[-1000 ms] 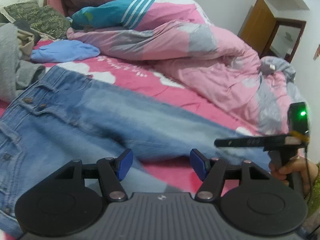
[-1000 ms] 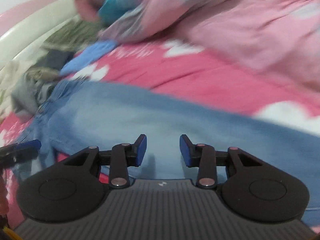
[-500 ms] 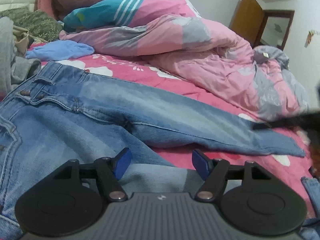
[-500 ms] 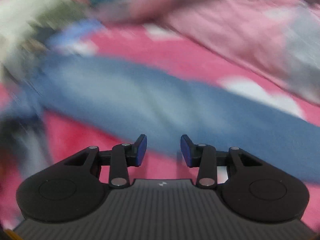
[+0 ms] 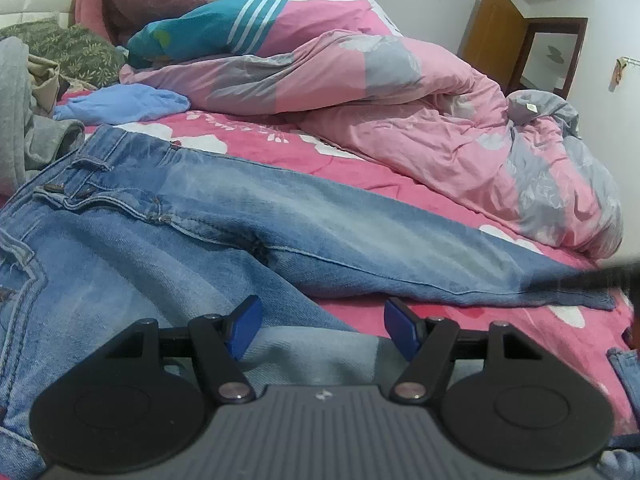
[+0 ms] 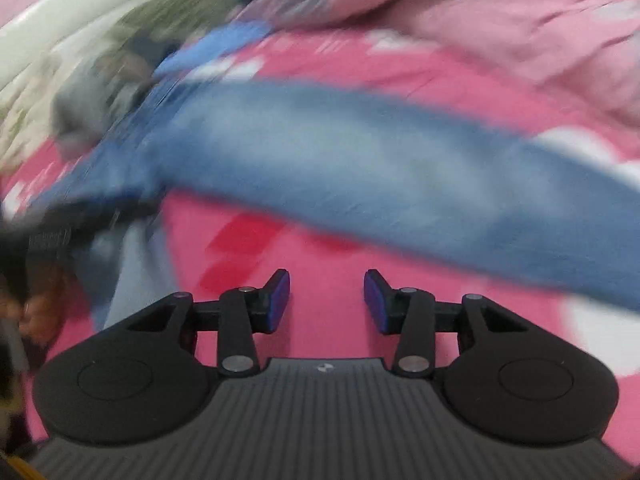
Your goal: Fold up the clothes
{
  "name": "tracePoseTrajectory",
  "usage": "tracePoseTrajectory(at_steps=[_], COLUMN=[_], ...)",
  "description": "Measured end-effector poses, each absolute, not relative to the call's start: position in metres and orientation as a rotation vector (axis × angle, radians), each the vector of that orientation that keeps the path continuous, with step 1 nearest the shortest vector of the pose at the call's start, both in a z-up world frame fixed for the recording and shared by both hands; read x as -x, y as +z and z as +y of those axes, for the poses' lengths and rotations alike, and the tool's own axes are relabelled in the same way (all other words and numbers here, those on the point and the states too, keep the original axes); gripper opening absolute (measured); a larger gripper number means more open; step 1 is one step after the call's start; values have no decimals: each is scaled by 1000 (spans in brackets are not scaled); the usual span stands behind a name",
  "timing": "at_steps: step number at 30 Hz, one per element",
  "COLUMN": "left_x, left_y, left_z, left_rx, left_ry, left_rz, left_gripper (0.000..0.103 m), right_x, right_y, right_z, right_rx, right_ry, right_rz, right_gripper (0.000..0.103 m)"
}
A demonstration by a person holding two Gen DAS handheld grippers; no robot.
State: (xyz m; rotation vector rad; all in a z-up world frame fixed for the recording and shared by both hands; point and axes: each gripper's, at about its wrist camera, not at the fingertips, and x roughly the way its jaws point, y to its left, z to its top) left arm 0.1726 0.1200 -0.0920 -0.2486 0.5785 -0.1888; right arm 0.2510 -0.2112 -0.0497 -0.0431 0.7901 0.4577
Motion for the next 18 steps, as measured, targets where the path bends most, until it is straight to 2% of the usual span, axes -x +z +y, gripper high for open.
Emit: tracePoseTrajectory(at_steps=[3, 6, 8, 13, 15, 18], left_x=[-172, -172, -173, -173, -173, -173], left_y=[-92, -93, -93, -93, -93, -94], left_z=[121, 123, 122, 121, 121, 121], left_rx=[257, 267, 264, 253, 253, 264], left_ry=[-191, -194, -192, -189, -189, -191], left_rz=[575, 574, 576, 578, 576, 575], left_gripper=[69, 69, 69, 70, 70, 70], right_x=[-282, -297, -270, -234, -241, -272], right_y=[-44, -86, -94, -63, -42, -42], right_z=[-242, -266, -288, -331, -353, -384], right_rx=[25, 85, 11, -86, -114, -132], right_ry=[338, 198, 230, 189, 137, 43], right_rz=[685, 786, 722, 767, 690, 633], right_gripper=[52, 52, 52, 53, 53, 56])
